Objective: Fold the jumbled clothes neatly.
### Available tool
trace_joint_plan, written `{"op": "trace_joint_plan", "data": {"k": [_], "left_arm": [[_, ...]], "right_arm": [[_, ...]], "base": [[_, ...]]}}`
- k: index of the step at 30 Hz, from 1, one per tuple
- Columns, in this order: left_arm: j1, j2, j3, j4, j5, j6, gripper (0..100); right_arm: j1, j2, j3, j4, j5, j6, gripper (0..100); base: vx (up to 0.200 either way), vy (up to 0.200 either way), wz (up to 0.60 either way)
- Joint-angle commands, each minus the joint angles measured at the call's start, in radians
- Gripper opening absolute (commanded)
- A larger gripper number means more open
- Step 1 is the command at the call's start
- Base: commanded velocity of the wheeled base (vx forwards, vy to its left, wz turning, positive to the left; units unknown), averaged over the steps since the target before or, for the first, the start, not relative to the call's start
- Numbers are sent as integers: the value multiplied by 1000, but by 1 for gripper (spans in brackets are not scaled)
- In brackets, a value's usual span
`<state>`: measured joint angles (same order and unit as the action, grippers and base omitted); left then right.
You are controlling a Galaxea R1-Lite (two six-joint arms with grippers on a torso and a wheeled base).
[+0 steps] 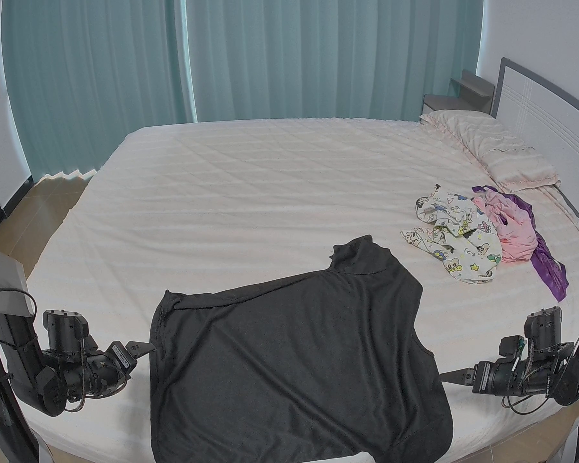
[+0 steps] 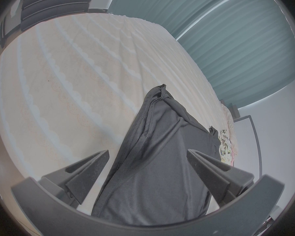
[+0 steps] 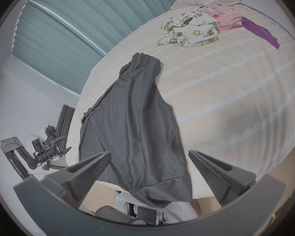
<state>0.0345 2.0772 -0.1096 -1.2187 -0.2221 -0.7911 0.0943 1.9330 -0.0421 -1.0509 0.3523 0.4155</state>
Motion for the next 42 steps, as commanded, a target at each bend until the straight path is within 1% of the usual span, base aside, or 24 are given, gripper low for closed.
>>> {"op": "trace_joint_plan", "data": {"k": [1,2,3,5,8,13,14,15,17,18,19,23,24,25,29,40,41,42], "left_arm": [[-4,-3,-30,-4,6,-30,100],[-25,-6,-70,-5,12,-85,100],[-36,-6,-94,-5,18,-103,100],[-47,3,-136,2,38,-106,100],[-59,40,-220,8,92,-103,100],[-70,142,-415,54,106,-51,100],[-77,165,-473,87,107,-36,100],[-79,170,-489,96,107,-31,100],[-97,233,-618,189,133,12,100],[-99,244,-642,205,142,19,100],[-110,290,-722,237,195,46,100],[-128,392,-868,246,342,81,100],[-139,409,-889,251,371,92,100],[-143,419,-891,249,377,102,100],[-151,422,-888,249,382,125,100],[-165,438,-889,242,399,128,100],[-165,438,-881,248,408,133,0],[-165,438,-877,246,418,145,0]], "right_arm": [[1,-5,1,-1,-1,0,100],[1,-9,1,-1,-1,0,100],[1,-9,2,-1,-1,0,100],[1,-9,2,0,-1,0,100],[1,-9,11,-1,-1,0,100],[1,-11,18,-3,-3,-1,100],[1,-11,18,-3,-3,-1,100],[2,-11,18,-3,-3,-1,100],[1,-9,18,-3,-3,-1,100],[1,-9,18,-3,-4,-1,100],[2,-9,18,-3,-3,-1,100],[2,-9,21,-3,-4,-3,100],[4,-9,22,-3,-4,-3,100],[5,-9,24,-3,-4,-3,100],[7,-2,25,-1,-4,-3,100],[18,-8,28,-1,-4,-3,100],[19,-5,28,-3,-4,-3,100],[18,-2,28,-3,-4,-3,100]], "base": [[0,0,0],[0,0,0],[0,0,0],[0,0,0],[0,0,0],[0,0,0],[0,0,0],[0,0,0],[0,0,0],[0,0,0],[0,0,0],[0,0,0],[0,0,0],[0,0,0],[0,0,0],[0,0,0],[0,0,0],[0,0,0]]}}
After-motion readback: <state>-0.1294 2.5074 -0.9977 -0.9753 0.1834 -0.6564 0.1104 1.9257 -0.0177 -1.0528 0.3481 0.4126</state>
